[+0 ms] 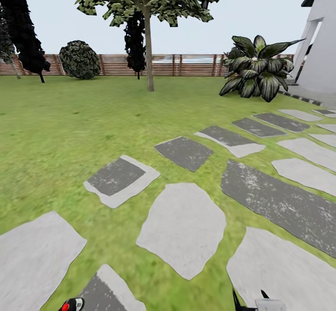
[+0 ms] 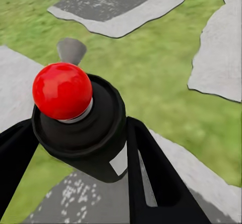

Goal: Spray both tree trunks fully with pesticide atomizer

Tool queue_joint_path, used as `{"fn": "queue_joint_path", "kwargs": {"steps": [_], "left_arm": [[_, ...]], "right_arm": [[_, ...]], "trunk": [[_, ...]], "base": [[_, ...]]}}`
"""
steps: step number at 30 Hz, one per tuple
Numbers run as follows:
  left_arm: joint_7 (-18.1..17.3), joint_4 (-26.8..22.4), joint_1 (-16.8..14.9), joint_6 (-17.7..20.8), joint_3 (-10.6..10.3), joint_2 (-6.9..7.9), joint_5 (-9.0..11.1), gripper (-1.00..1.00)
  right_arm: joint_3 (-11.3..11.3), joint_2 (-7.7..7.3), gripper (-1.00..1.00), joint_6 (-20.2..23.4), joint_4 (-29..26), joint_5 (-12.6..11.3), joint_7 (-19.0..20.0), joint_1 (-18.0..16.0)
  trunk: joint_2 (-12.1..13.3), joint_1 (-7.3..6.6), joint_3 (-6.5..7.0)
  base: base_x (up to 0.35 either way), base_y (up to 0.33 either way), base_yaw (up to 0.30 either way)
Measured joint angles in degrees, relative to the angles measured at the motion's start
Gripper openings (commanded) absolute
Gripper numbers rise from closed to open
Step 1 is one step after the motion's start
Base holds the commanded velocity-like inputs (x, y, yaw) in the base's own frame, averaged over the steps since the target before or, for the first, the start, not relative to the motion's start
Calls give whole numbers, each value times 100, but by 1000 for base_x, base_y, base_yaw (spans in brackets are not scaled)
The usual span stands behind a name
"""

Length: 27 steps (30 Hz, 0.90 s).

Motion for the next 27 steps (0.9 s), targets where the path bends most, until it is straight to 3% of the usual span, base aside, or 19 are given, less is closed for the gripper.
{"fn": "queue_joint_path", "kwargs": {"steps": [27], "left_arm": [[0, 0, -2, 2, 0, -5, 0, -100]], "right_arm": [[0, 1, 100, 0, 4, 0, 0, 0]], "trunk": [[0, 0, 0]], "base": [[336, 0, 0]]}}
